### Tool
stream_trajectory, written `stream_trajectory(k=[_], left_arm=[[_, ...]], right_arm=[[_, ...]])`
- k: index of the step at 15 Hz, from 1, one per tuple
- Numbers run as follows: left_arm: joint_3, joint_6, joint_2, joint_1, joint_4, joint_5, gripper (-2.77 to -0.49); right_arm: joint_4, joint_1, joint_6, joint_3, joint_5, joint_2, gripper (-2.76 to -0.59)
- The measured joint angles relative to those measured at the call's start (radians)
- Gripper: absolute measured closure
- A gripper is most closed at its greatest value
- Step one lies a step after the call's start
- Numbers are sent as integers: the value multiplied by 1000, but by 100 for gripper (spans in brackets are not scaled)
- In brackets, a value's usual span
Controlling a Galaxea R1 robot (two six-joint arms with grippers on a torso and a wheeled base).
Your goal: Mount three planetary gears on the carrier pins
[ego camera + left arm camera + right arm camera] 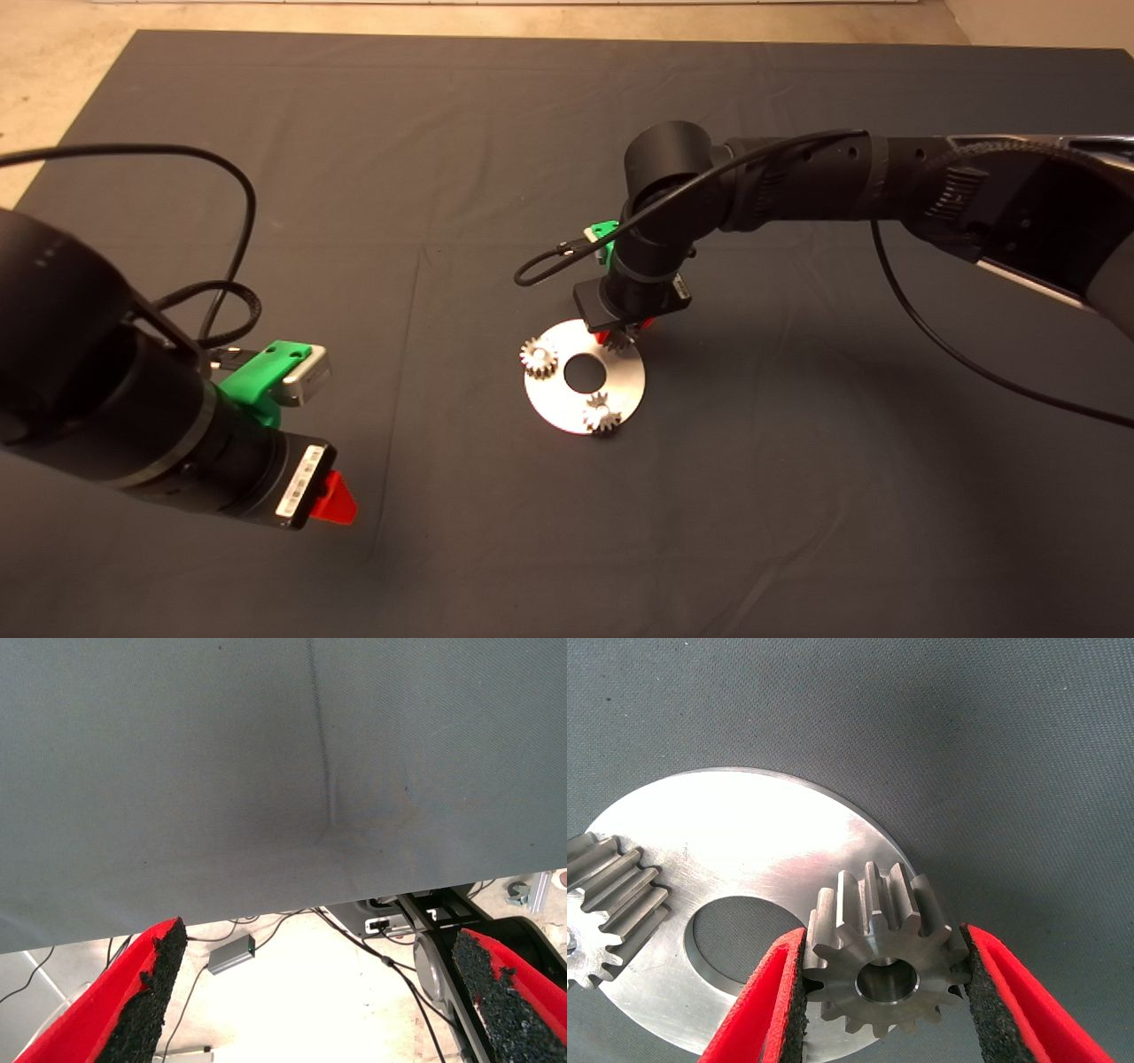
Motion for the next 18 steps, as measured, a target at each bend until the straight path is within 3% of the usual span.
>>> stream_trajectory(k=[6, 8, 10, 13, 14, 18], left_arm=[[0, 0, 0, 0, 0, 0, -218], [0, 0, 0, 0, 0, 0, -218], [1, 0, 0, 0, 0, 0, -218], [1, 0, 0, 0, 0, 0, -218], [1, 0, 0, 0, 0, 0, -218], [1, 0, 1, 0, 0, 0, -218]], right_arm=[[0, 4, 0, 13, -3, -1, -128], [-1, 6, 0, 41, -3, -4, -145], [-1, 29, 5, 112, -3, -22, -147], [-1, 118, 39, 284, -2, -90, -161], [-1, 128, 63, 329, -2, -118, -173], [-1, 146, 162, 484, -5, -235, -181]])
